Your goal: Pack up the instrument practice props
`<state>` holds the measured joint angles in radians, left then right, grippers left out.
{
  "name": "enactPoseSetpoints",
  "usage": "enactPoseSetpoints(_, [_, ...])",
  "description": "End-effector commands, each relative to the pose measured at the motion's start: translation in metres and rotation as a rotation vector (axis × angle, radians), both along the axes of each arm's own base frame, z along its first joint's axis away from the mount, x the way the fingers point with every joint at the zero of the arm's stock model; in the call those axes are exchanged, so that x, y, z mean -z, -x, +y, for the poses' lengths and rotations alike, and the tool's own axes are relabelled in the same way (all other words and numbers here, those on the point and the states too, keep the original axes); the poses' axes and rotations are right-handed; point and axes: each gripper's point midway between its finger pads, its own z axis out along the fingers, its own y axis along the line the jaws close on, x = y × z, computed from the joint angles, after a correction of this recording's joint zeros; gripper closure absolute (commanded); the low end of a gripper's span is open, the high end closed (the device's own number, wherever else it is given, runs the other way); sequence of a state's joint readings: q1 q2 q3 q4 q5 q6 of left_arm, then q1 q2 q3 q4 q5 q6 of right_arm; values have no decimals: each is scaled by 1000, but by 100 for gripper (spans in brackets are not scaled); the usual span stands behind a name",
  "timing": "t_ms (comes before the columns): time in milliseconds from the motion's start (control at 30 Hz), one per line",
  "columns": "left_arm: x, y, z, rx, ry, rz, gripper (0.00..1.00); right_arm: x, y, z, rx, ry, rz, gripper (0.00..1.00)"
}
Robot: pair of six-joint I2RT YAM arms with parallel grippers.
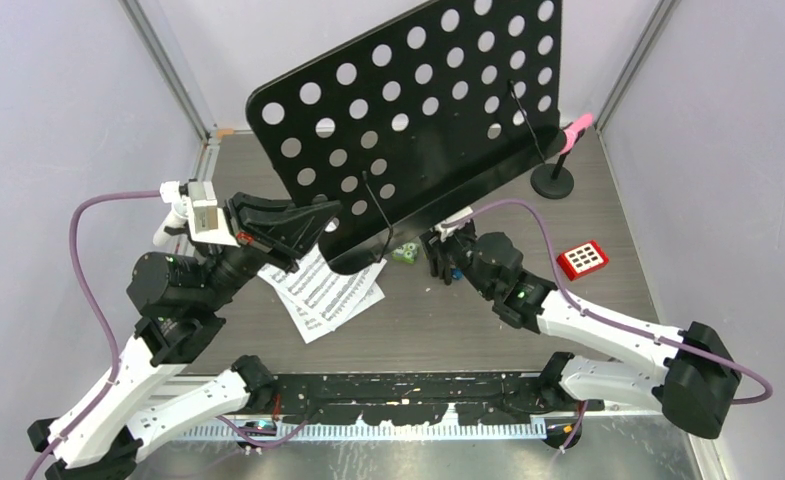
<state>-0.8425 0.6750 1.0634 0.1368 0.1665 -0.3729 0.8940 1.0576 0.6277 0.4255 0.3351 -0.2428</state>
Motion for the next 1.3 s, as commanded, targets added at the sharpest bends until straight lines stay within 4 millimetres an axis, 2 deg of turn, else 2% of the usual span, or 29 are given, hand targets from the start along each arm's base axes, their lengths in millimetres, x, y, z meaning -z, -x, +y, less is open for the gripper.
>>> enactPoseSetpoints(0, [5, -22, 7, -123, 11, 12, 100, -67, -23, -5, 12, 50, -159, 99])
enactPoseSetpoints(133, [22, -50, 15, -260, -6, 66, 100, -60, -41, -13, 32, 132, -101, 99])
enactPoseSetpoints(333, [47, -86, 11, -404, -73, 107, 100, -48, -69, -30, 79, 243, -29, 99])
enactPoseSetpoints(533, [74, -126, 14, -582, -132, 169, 100, -35, -98, -32, 92, 313, 55, 99])
enactPoseSetpoints(733, [95, -144, 28, -698, -104, 209, 100, -20, -117, -22, 1, 347, 146, 99])
enactPoseSetpoints(900, [110, -158, 46, -798, -103, 251, 100, -18, -131, -13, -92, 339, 180, 99])
enactPoseSetpoints(1267, [163, -184, 83, -1000, -80, 396, 100, 12, -157, 11, -200, 307, 197, 99])
